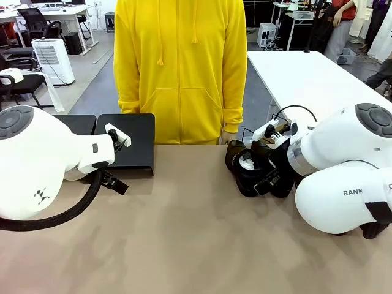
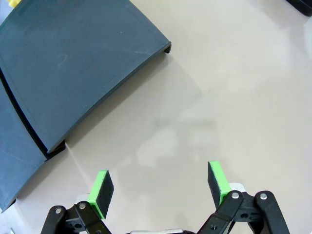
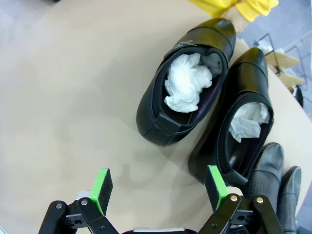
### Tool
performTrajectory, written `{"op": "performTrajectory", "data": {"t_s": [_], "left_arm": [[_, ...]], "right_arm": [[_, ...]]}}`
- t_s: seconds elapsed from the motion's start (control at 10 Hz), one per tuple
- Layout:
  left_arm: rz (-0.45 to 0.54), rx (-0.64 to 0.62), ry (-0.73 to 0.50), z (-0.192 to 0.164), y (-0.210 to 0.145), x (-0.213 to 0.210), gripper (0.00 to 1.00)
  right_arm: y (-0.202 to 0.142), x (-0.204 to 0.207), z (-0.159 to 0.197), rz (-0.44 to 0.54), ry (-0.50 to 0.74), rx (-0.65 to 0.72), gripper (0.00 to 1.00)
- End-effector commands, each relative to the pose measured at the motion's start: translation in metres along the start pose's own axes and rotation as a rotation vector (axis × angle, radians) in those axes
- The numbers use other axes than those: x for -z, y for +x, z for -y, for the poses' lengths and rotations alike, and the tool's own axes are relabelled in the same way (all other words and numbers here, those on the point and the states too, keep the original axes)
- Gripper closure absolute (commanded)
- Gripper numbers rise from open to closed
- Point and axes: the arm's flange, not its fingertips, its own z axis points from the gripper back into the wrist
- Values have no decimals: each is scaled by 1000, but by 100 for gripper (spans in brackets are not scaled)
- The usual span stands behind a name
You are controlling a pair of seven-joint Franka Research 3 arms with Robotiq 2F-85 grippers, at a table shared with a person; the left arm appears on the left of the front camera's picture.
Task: Organize the shoes by placing them on the stand.
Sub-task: Pick up one Shoe and place it in the middle of the table.
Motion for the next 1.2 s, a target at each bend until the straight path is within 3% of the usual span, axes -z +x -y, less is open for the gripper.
{"op": "performTrajectory", "data": {"t_s": [0.0,0.2,0.3,0.5,0.7,0.9,1.1], "left_arm": [[0,-4,0,-1,0,0,0],[0,0,0,0,0,0,0],[49,-14,30,-7,0,-34,0],[106,-62,-38,-19,-3,-79,0],[117,-127,-213,-34,-10,-118,0],[172,-170,-359,-62,-25,-152,0],[187,-202,-383,-83,-43,-171,0]], "right_arm": [[0,-1,0,2,0,1,0],[0,-17,9,4,31,34,0],[0,-45,19,11,28,64,0],[-5,-89,39,30,45,96,0],[-20,-120,63,15,139,121,0],[-46,-150,89,63,238,175,0],[-77,-180,110,170,221,224,0]]}}
